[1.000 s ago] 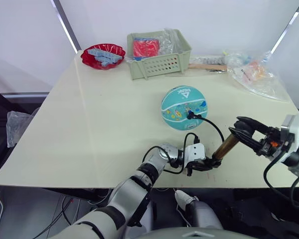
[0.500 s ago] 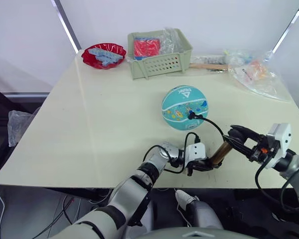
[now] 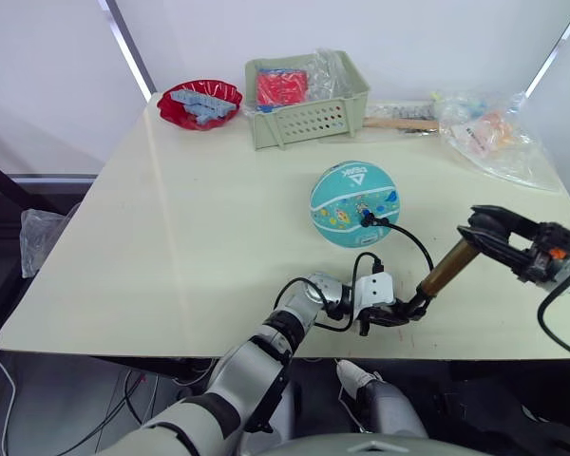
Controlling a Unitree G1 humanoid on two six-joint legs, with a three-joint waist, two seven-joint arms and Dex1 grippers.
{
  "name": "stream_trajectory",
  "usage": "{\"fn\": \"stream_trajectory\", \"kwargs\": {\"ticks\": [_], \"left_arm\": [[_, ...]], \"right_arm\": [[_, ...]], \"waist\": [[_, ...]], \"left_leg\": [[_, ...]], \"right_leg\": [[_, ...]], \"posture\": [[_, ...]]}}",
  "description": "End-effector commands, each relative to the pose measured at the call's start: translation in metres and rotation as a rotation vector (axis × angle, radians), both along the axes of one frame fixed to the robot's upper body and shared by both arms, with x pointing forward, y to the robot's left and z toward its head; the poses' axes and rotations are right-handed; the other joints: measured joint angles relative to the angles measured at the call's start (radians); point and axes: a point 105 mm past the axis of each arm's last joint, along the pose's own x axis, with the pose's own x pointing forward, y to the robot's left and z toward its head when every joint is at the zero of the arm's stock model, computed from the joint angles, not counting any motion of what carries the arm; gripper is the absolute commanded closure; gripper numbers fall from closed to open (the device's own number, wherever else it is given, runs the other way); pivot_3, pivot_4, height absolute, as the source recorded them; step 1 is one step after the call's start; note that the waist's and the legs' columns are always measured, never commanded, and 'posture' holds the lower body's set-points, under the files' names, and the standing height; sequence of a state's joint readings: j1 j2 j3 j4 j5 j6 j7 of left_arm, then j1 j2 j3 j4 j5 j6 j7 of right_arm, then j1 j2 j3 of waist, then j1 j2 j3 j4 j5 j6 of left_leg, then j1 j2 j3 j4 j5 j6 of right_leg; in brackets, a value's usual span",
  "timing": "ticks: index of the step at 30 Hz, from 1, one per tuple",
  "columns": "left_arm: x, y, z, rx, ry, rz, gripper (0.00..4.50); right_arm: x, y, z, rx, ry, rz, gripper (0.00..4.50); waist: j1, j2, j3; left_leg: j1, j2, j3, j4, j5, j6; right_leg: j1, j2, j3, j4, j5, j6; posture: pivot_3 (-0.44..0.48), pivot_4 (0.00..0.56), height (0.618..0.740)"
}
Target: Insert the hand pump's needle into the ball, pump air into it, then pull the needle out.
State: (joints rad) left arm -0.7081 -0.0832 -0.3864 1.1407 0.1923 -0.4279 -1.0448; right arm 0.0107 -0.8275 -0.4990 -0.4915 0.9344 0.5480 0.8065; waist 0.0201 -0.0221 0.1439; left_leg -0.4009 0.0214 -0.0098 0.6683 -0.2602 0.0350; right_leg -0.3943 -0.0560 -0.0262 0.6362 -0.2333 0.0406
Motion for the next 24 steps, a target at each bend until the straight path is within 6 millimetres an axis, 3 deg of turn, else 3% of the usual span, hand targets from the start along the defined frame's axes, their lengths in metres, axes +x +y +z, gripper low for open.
{"fn": "stream_trajectory", "kwargs": {"ticks": [1, 6, 10, 18, 24], "left_arm": [[-0.020, 0.023, -0.042, 0.167, 0.103, -0.018, 3.45], [-0.020, 0.025, -0.043, 0.172, 0.103, -0.015, 3.45], [-0.020, 0.025, -0.043, 0.174, 0.103, -0.019, 3.45], [-0.019, 0.024, -0.042, 0.171, 0.098, -0.016, 3.45], [-0.018, 0.025, -0.042, 0.172, 0.096, -0.010, 3.45]], "right_arm": [[-0.009, -0.008, 0.045, 0.026, -0.151, -0.010, 2.78], [-0.014, -0.004, 0.070, 0.056, -0.171, 0.028, 2.78], [-0.014, 0.003, 0.066, 0.053, -0.129, 0.057, 2.78], [-0.010, 0.013, 0.003, -0.044, 0.052, 0.069, 2.78], [-0.010, 0.026, -0.064, -0.093, 0.124, 0.061, 2.78]], "waist": [[0.000, 0.000, 0.001], [0.000, 0.000, 0.001], [-0.001, 0.001, 0.001], [-0.001, -0.002, 0.000], [-0.005, -0.013, -0.012]], "left_leg": [[0.000, 0.000, 0.000, 0.000, 0.000, 0.000], [0.000, 0.000, 0.000, 0.000, 0.000, 0.000], [0.000, 0.000, 0.000, 0.000, 0.000, 0.000], [0.001, 0.000, 0.000, 0.000, 0.000, 0.000], [0.004, 0.002, -0.002, 0.000, 0.000, 0.000]], "right_leg": [[0.000, 0.000, 0.000, 0.000, 0.000, 0.000], [0.000, 0.000, 0.000, 0.000, 0.000, 0.000], [0.000, 0.000, 0.000, 0.000, 0.000, 0.000], [0.001, 0.001, 0.000, 0.000, 0.000, 0.000], [0.003, 0.002, -0.001, 0.000, -0.002, 0.002]], "posture": [[0.000, 0.150, 0.738], [0.000, 0.150, 0.738], [0.000, 0.150, 0.738], [0.000, 0.150, 0.738], [0.000, 0.150, 0.738]]}}
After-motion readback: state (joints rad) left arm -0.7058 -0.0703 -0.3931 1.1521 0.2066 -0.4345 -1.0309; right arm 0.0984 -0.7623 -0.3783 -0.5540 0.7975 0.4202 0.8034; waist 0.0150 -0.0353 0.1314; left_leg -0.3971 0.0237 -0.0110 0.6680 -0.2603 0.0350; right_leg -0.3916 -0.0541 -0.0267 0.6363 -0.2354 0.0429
